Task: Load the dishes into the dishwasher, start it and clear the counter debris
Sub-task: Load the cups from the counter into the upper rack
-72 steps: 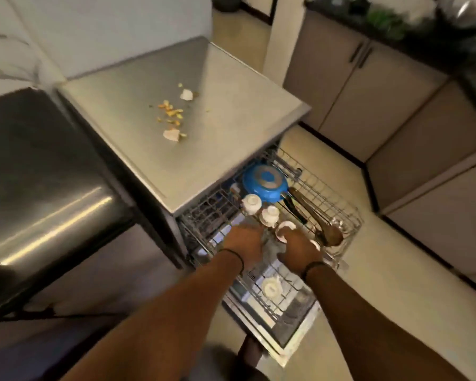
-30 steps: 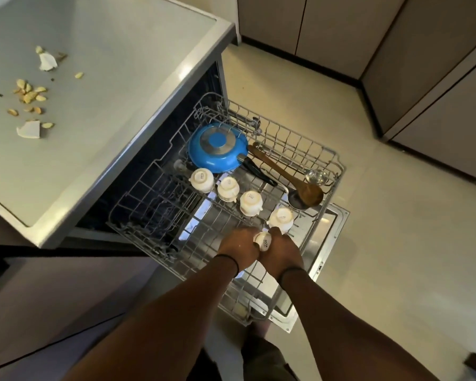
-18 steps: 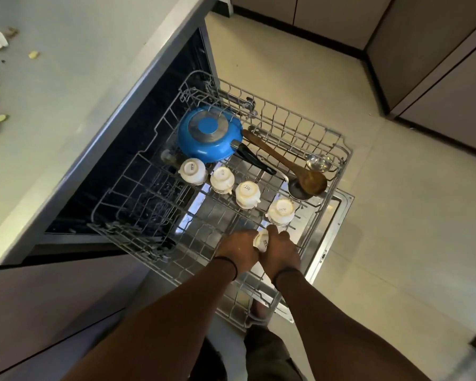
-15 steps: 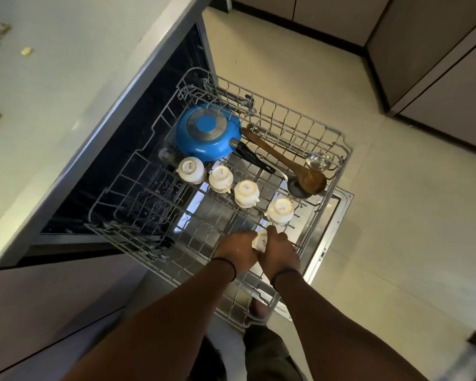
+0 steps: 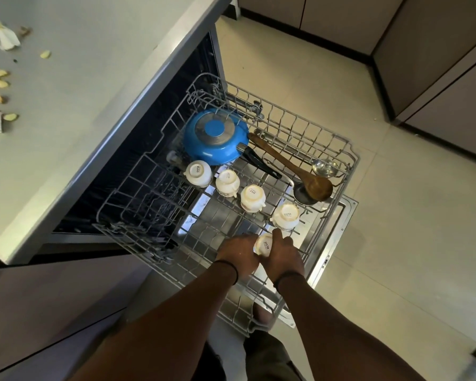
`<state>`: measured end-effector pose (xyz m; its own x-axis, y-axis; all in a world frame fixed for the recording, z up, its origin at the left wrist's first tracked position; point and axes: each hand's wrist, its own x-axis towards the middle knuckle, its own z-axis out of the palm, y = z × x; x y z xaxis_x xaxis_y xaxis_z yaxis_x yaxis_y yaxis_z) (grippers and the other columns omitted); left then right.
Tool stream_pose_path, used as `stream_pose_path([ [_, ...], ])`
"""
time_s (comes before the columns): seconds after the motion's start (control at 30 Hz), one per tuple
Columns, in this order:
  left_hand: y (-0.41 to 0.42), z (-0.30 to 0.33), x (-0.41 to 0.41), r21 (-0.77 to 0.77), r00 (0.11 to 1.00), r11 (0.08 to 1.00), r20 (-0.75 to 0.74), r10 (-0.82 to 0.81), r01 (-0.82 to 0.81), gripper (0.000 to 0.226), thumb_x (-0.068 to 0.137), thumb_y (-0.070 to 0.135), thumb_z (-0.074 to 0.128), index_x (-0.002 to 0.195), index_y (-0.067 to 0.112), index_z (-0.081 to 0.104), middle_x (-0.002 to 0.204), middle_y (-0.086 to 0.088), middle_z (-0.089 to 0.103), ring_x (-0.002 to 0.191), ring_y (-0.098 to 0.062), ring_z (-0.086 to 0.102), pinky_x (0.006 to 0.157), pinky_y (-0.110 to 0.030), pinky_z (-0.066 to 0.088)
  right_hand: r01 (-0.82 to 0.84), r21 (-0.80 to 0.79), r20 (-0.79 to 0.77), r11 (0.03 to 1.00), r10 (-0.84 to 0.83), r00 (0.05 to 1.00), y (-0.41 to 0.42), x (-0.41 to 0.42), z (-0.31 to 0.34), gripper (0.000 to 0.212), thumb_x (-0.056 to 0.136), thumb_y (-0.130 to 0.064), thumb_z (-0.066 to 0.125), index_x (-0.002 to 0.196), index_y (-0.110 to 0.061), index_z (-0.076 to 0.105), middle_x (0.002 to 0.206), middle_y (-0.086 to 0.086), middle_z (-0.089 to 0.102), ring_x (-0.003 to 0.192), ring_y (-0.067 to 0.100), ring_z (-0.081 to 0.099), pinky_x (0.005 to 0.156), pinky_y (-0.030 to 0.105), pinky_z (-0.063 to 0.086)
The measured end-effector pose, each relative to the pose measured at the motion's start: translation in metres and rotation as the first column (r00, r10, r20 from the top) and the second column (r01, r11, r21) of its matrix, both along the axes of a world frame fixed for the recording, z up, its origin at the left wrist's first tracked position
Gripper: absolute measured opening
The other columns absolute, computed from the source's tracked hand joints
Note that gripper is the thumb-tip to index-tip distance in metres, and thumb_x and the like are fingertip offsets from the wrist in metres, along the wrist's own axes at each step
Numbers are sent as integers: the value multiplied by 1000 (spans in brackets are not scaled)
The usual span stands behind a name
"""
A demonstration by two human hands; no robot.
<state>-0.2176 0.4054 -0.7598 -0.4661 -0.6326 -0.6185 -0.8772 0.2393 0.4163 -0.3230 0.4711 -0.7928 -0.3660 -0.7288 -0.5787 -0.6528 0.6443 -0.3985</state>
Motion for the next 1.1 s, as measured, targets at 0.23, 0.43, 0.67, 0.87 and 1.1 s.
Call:
stream_pose_path([
  [0.23,-1,2,5,47,999,999,50,-12,10,46,87,21,55,133,19,51,127,-7,60,117,-28,56,100,-38,44,-28,-16,-35,999,28,999,-1,3,2,53,85,-38,63,130,-25,38,113,10,56,103,32,59,82,40,51],
  [0.43,2,1,10,53,999,997,-22,49,-47,47,90,12,53,137,17,50,135,-8,54,124,-29,51,104,-37,41,-48,-59,-50,997,45,998,-1,7,-1,50,88,-31,60,131,-21,36,112,12,57,101,31,60,77,36,48],
  [0.67,16,-3,4,206,960,958,-156,231,-198,42,87,15,48,125,25,63,128,-8,59,115,-29,57,100,-38,46,56,-91,41,994,-52,998,3,13,-11,59,84,-37,61,130,-17,31,104,12,62,92,33,63,70,36,49],
  [0.87,20,-7,8,154,884,902,-191,427,-403,45,88,2,48,124,26,60,117,-5,68,106,-23,63,92,-38,52,124,-164,110,979,-107,988,2,12,-16,52,84,-37,59,128,-20,36,102,12,64,92,35,63,68,34,47],
  [1.1,19,-4,11,90,912,924,-150,381,-371,44,90,6,51,127,28,57,119,-4,66,106,-22,62,92,-39,52,136,-129,161,982,-115,980,-6,19,-20,59,86,-34,58,135,-22,27,107,13,63,94,34,63,76,37,51],
])
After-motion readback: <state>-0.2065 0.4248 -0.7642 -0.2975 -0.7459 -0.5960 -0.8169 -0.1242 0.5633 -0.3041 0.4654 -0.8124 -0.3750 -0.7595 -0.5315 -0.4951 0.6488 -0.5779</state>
